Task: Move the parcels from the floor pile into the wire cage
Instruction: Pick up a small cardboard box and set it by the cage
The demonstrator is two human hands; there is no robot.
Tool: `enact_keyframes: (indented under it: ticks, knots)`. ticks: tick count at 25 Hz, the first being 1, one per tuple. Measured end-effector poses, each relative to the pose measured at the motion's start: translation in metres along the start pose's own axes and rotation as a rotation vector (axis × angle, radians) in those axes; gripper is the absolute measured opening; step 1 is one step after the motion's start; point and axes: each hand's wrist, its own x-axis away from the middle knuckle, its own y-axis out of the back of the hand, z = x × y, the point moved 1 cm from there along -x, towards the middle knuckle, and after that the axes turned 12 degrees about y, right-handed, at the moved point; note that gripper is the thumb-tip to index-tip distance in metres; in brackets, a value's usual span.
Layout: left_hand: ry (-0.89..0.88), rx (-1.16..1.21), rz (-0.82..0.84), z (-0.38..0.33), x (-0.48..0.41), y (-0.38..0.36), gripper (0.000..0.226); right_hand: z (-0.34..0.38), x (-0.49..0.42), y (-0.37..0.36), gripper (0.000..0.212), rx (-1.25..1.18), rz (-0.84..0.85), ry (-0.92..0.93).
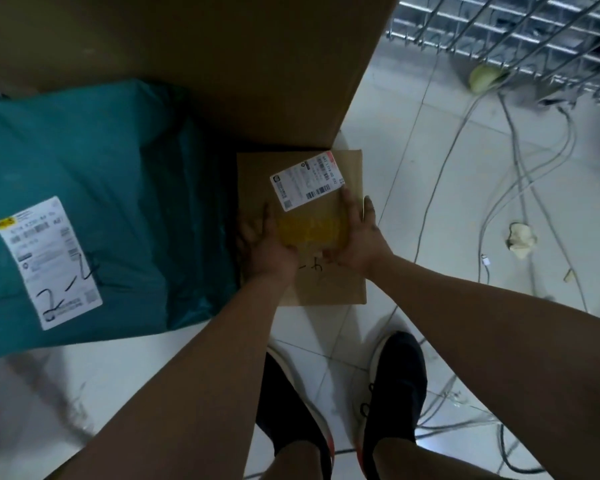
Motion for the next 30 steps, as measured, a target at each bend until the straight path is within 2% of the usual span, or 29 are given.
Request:
enact_keyframes:
  ticks: [4, 9, 11, 14, 17, 22, 25, 30]
  knots:
    - [-0.078, 0.058, 0.024, -0.006, 0.055, 0.06, 0.087, 0.053, 0.047, 0.046, 0.124, 0.102, 0.023, 0.059]
    - [-0.214, 0.139, 0.089, -0.034, 0.174, 0.195, 0.088, 0.164, 0.141, 0.155, 0.108, 0.131, 0.072, 0.199]
    - [-0.255, 0.06, 0.056, -0.049, 0.221, 0.247, 0.084, 0.203, 0.18, 0.201, 0.1, 0.15, 0.09, 0.215]
    - [-0.277, -0.193, -0.117, -0.072, 0.306, 0.336, 0.077, 0.274, 0.25, 0.278, 0.08, 0.22, 0.081, 0.267]
    - [-0.261, -0.245, -0.157, -0.088, 0.391, 0.401, 0.075, 0.338, 0.317, 0.341, 0.067, 0.246, 0.054, 0.278]
    - [-0.299, -0.208, -0.141, -0.104, 0.498, 0.483, 0.075, 0.412, 0.394, 0.414, 0.065, 0.331, 0.054, 0.345]
    - [-0.316, -0.051, -0.089, -0.107, 0.546, 0.529, 0.071, 0.435, 0.433, 0.452, 0.071, 0.371, 0.057, 0.363]
    - [-0.354, -0.037, -0.121, -0.123, 0.587, 0.583, 0.07, 0.452, 0.478, 0.485, 0.084, 0.323, 0.011, 0.384]
